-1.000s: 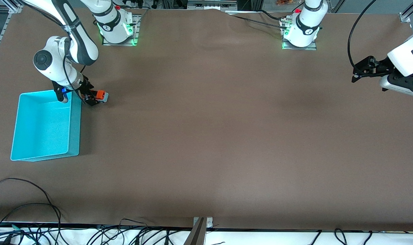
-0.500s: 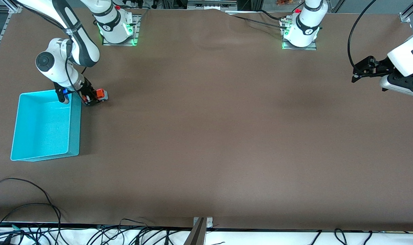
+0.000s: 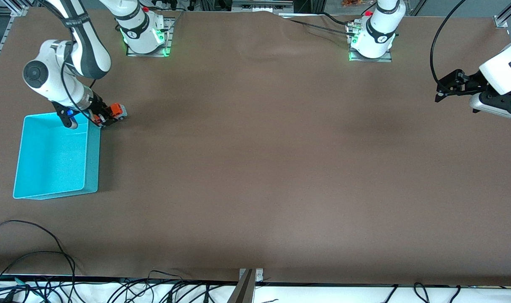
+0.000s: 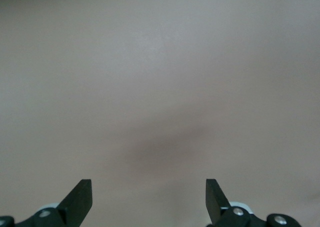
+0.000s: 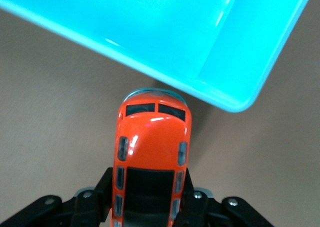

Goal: Wind up bus and store in blue box

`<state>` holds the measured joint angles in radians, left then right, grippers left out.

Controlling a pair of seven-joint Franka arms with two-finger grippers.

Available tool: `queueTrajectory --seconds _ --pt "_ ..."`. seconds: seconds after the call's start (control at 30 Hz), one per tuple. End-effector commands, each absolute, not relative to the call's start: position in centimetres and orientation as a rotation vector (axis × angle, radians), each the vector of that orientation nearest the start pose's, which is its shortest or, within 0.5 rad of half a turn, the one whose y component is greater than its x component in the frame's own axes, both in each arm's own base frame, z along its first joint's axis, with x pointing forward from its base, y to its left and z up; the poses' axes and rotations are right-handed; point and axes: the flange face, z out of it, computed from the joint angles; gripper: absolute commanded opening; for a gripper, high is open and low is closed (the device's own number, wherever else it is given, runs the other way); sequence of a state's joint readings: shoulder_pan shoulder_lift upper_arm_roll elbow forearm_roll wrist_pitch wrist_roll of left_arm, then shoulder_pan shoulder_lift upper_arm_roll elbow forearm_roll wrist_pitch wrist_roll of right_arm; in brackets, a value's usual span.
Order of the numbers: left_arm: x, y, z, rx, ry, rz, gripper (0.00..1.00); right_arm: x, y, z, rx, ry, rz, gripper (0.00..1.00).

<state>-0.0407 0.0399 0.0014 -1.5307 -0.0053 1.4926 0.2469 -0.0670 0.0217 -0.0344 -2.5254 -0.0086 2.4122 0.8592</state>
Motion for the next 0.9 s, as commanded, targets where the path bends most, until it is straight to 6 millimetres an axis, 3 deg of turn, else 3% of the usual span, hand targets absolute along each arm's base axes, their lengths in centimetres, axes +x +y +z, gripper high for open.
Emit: queueTrajectory --seconds 0.0,0.1,0.23,0.37,0.57,0.67,0.87 --pt "56.3 -2.3 62.0 -3.121 0.451 0.102 1.00 45.7 -4.7 29.8 -2.927 1.257 0.198 0.00" --pt "56.3 -2.3 62.0 -3.121 0.451 0.102 1.00 47.0 -4.6 31.8 -2.984 1.096 0.179 0.00" --pt "56.3 -2.3 62.0 -3.121 0.451 0.102 1.00 48.7 -4.5 34.7 -3.083 0.721 0.187 0.00" --pt "56.3 -2.3 62.1 -3.121 0.451 0.100 1.00 50.2 -5.2 36.8 -3.118 0.525 0.185 0.00" --pt "56.3 -2.3 62.1 -3.121 0.451 0.100 1.00 51.3 -9.7 37.0 -3.159 0.266 0.166 0.00" --pt "56.3 -2.3 62.1 -3.121 0.451 0.100 1.00 51.1 -12.3 35.8 -3.172 0.181 0.193 0.00" --pt "56.3 -2.3 62.1 -3.121 0.451 0.100 1.00 51.9 -15.2 34.0 -3.231 0.019 0.214 0.00"
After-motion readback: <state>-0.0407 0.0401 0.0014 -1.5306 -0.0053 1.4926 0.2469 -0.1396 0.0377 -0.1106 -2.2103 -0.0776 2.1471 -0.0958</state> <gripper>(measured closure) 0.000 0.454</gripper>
